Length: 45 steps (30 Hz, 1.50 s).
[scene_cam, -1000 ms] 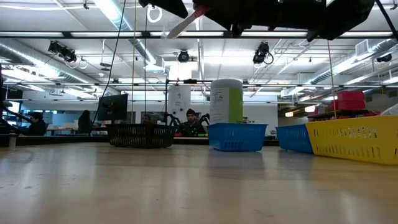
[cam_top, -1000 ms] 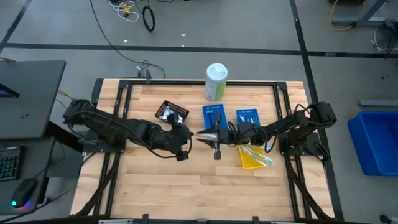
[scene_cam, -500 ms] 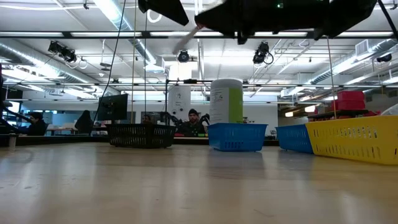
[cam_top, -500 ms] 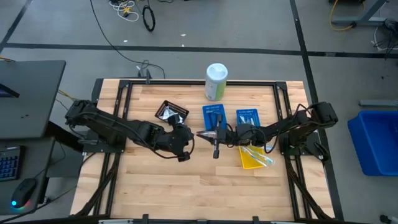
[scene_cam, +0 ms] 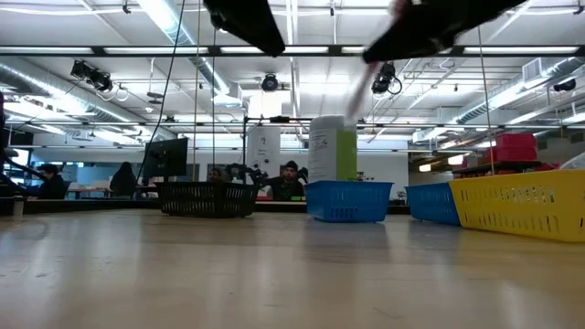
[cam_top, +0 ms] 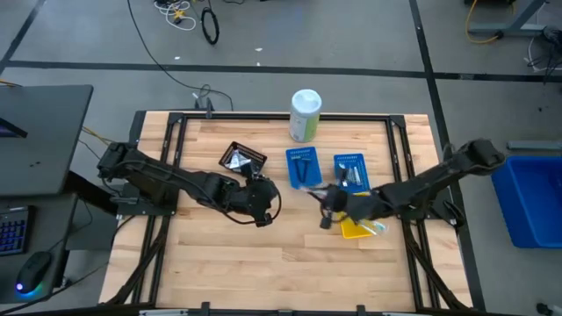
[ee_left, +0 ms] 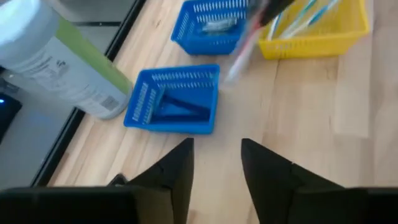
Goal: Pick & Place Travel size toiletries
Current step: Put the orange toothbrush into the yellow basket
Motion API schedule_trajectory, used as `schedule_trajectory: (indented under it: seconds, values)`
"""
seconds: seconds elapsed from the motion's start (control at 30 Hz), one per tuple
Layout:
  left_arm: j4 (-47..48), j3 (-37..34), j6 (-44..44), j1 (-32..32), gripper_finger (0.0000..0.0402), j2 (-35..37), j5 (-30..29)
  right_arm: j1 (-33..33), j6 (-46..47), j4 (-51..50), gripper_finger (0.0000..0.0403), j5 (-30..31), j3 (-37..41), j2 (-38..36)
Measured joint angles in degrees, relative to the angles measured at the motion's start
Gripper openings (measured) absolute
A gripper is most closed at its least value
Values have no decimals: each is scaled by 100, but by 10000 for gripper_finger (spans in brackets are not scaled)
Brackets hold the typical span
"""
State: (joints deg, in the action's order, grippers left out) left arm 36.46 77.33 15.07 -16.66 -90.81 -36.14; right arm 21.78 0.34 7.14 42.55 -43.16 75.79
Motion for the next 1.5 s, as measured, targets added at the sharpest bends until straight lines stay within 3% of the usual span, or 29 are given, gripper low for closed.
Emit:
schedule_trajectory:
  seconds: [0.33, 0.57, 0.67, 0.87, 1.07, 1.27, 1.5]
  values:
    - [-16, 3, 101, 54, 155, -30, -35, 1503, 2972, -3463, 35, 99, 0, -1294]
    - [-32, 3, 101, 54, 155, -30, -43, 2116, 4824, -5518, 36, -155, 0, -1373]
    - [-39, 3, 42, 59, 155, -30, -67, 2142, 5341, -5919, 36, -125, 55, -1276]
    - [-43, 3, 15, 76, 155, -30, -72, 2032, 4937, -5104, 47, -27, 612, -1142]
    - [-45, 3, 15, 76, 155, -30, -33, 1935, 4458, -4643, 91, -55, 876, -1141]
    - [-43, 3, -129, 76, 155, -30, -30, 1941, 4420, -5287, 146, -375, 555, -1138]
    - [-43, 3, -195, 76, 155, -30, -30, 1950, 4418, -6253, 186, -386, -497, -1141]
